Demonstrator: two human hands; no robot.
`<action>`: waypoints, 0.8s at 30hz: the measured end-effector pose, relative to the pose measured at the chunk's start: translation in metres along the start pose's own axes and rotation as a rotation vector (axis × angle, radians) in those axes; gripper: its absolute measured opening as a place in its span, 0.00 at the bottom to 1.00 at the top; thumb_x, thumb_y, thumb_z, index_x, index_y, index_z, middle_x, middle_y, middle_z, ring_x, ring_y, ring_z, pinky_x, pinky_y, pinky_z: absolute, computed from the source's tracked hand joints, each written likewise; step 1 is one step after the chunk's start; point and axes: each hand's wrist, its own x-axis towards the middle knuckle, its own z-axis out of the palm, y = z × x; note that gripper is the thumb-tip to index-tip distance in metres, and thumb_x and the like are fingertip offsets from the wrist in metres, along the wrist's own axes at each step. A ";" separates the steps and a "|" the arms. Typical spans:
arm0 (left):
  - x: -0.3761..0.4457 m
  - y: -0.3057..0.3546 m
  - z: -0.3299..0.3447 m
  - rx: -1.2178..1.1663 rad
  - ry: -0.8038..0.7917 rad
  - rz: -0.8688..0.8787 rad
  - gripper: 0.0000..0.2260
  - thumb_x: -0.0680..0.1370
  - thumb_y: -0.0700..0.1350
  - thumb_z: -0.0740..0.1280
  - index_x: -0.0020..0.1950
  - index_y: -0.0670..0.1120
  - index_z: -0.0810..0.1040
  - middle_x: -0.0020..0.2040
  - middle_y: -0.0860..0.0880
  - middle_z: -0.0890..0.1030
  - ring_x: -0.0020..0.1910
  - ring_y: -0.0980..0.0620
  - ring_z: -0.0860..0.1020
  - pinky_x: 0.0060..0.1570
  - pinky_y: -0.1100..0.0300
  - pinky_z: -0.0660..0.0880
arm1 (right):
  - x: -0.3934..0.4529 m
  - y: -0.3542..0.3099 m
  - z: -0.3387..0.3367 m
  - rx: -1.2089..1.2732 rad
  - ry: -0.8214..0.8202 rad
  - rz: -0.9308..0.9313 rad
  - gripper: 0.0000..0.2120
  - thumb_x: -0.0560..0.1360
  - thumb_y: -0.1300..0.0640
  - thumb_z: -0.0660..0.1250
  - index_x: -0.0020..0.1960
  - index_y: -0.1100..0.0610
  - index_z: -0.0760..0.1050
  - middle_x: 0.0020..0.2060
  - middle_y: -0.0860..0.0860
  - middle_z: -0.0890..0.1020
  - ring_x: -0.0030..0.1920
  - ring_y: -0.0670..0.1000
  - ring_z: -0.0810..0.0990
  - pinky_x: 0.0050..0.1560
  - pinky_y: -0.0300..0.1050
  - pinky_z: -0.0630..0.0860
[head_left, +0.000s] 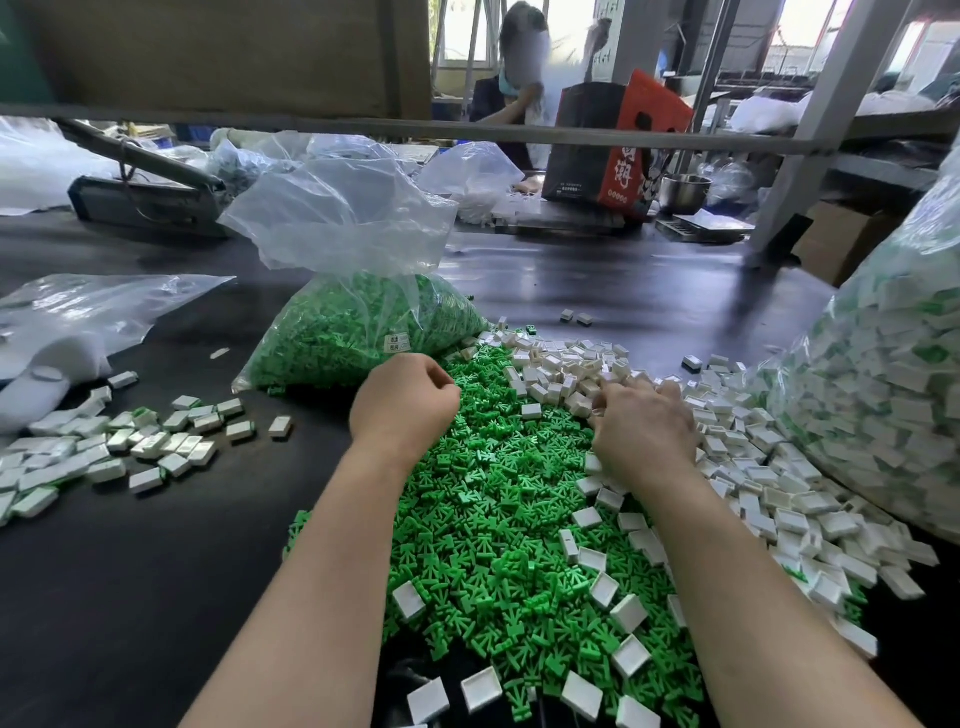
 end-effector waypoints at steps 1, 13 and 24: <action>0.000 0.002 0.003 -0.019 -0.012 0.014 0.04 0.75 0.48 0.68 0.40 0.52 0.80 0.36 0.57 0.81 0.39 0.54 0.80 0.43 0.56 0.78 | 0.000 0.000 0.000 0.008 0.023 -0.006 0.12 0.78 0.58 0.61 0.60 0.52 0.76 0.56 0.52 0.79 0.59 0.56 0.71 0.56 0.52 0.72; -0.007 0.014 0.017 -0.222 -0.246 0.097 0.04 0.76 0.45 0.71 0.50 0.50 0.82 0.43 0.53 0.82 0.42 0.56 0.80 0.41 0.61 0.78 | -0.005 -0.006 -0.026 1.148 -0.183 -0.025 0.05 0.74 0.63 0.71 0.50 0.60 0.81 0.43 0.54 0.84 0.43 0.52 0.82 0.36 0.35 0.74; -0.010 0.026 0.028 -0.787 -0.246 0.045 0.04 0.70 0.40 0.76 0.43 0.46 0.83 0.34 0.51 0.84 0.33 0.57 0.81 0.32 0.68 0.74 | -0.005 -0.022 -0.024 1.198 -0.196 -0.241 0.09 0.72 0.65 0.73 0.51 0.61 0.77 0.44 0.61 0.84 0.44 0.53 0.82 0.48 0.44 0.79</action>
